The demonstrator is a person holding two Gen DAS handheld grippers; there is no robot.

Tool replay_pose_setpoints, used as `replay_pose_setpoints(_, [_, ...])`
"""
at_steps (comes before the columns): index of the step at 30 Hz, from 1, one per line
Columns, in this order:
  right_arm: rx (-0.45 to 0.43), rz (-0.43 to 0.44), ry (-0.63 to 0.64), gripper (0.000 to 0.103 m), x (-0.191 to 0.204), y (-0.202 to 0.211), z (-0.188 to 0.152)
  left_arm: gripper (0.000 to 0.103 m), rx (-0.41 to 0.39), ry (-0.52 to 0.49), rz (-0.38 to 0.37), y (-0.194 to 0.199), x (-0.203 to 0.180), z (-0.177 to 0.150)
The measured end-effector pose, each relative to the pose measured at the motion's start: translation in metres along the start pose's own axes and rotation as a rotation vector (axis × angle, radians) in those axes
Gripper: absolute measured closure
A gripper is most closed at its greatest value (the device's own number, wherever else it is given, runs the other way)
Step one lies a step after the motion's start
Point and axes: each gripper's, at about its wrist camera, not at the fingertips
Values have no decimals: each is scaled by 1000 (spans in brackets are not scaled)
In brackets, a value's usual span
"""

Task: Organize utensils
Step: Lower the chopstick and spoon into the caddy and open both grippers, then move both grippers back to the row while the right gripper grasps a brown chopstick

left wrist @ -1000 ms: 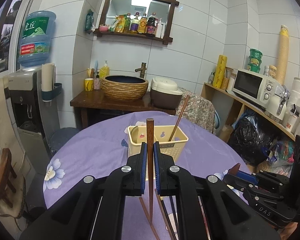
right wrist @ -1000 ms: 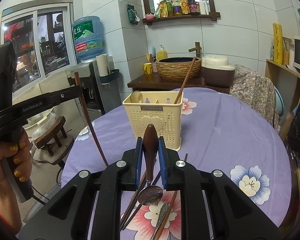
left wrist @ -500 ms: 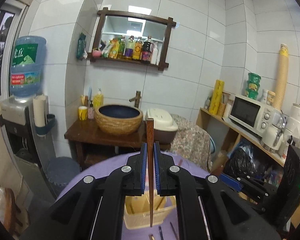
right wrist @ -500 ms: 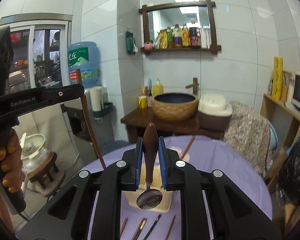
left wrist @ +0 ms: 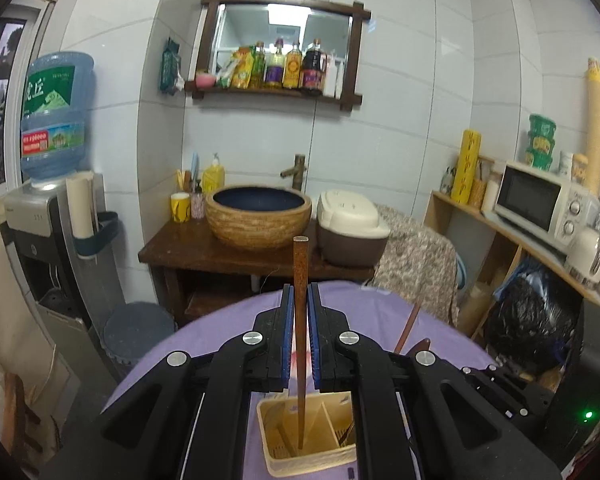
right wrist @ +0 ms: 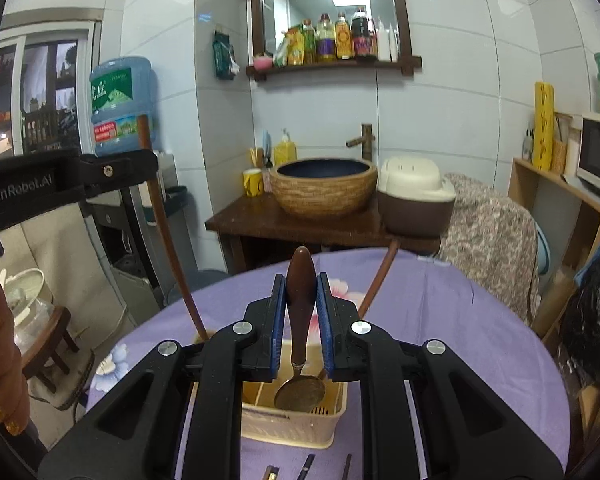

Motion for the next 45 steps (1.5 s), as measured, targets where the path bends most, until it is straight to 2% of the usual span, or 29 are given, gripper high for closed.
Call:
replay_pose_setpoints(6, [51,-2,7,87,0,-14,-26,95,73,45,-1,-21,14,-38])
replay_pose_setpoints(12, [102,1,8,87,-1,-27,-42,95,105,59,5,-30,22,-53])
replay_pose_setpoints(17, [58,9,6,84,-3,-22,-47,93,114,64,-9,-28,22,-56])
replay_pose_setpoints(19, [28,10,11,79,-5,-15,-49,76,112,61,-11,-22,21,-58])
replay_pose_setpoints(20, [10,0,17,70,-6,-10,-50,64,105,60,-5,-18,20,-59])
replay_pose_setpoints(21, [-6,-4,19,63,-8,-5,-52,56,94,59,-3,-10,20,-62])
replay_pose_setpoints(23, [-19,-1,10,63,-15,6,-57,50,87,53,-7,-1,18,-68])
replay_pose_setpoints(24, [-13,-8,5,63,-18,9,-59,43,89,48,-1,8,17,-74])
replay_pose_setpoints(26, [22,-21,-7,63,-27,18,-69,30,95,52,2,18,17,-86])
replay_pose_setpoints(27, [38,-20,-7,63,-30,22,-74,28,100,55,3,25,17,-97])
replay_pose_setpoints(33, [152,-56,52,63,-43,42,-127,28,193,40,42,44,13,-159])
replay_pose_setpoints(39, [245,-125,75,63,-54,51,-189,30,293,119,78,49,21,-215])
replay_pose_setpoints(42, [316,-118,62,63,-60,49,-214,34,326,143,86,52,22,-233])
replay_pose_setpoints(45, [362,-106,72,63,-60,42,-224,35,350,155,88,53,25,-244])
Point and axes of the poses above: each gripper's, at about its wrist camera, not at the fingertips, and y roughly against the way its jaws point, x to its left, z to its top, and after that the axes turned 15 degrees about -z, right-handed
